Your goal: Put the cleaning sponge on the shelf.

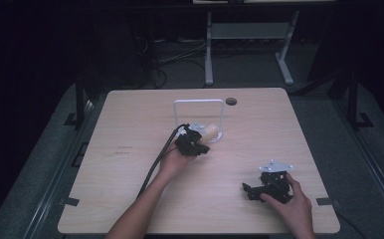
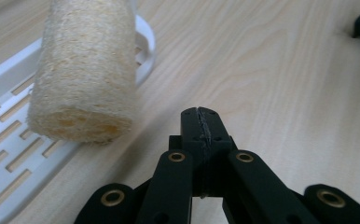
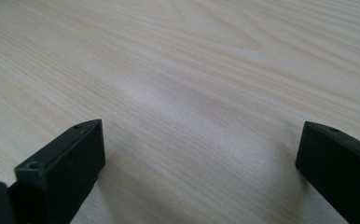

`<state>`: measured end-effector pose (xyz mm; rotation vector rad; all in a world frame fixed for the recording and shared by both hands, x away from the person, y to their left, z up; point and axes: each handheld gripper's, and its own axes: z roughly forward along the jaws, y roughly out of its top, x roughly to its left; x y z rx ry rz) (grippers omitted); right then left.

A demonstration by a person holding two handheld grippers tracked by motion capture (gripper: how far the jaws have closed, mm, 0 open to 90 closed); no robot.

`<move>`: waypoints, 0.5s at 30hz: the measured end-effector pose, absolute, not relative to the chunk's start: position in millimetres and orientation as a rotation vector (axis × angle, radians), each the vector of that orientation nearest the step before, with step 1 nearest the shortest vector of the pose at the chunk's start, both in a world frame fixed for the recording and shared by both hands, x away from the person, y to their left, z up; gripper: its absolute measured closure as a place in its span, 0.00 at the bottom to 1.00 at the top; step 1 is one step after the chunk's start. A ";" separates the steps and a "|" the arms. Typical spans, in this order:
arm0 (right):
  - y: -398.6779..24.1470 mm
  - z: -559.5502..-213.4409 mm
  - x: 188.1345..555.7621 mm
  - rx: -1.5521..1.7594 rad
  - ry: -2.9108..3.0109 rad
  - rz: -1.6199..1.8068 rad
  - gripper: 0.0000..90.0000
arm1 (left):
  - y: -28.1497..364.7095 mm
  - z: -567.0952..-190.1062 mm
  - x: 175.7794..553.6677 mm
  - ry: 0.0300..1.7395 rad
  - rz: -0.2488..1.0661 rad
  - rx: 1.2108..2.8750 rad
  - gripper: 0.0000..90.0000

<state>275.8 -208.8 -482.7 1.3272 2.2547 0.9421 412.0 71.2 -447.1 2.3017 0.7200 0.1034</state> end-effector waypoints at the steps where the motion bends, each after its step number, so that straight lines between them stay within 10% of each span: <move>1: -208.8 -482.7 275.8 1.327 2.255 0.942 0.01 | 71.6 -449.3 414.1 0.739 0.110 2.299 1.00; 15: -208.8 -482.8 275.8 1.327 2.254 0.942 0.01 | 80.3 -456.3 428.5 0.801 0.145 2.305 1.00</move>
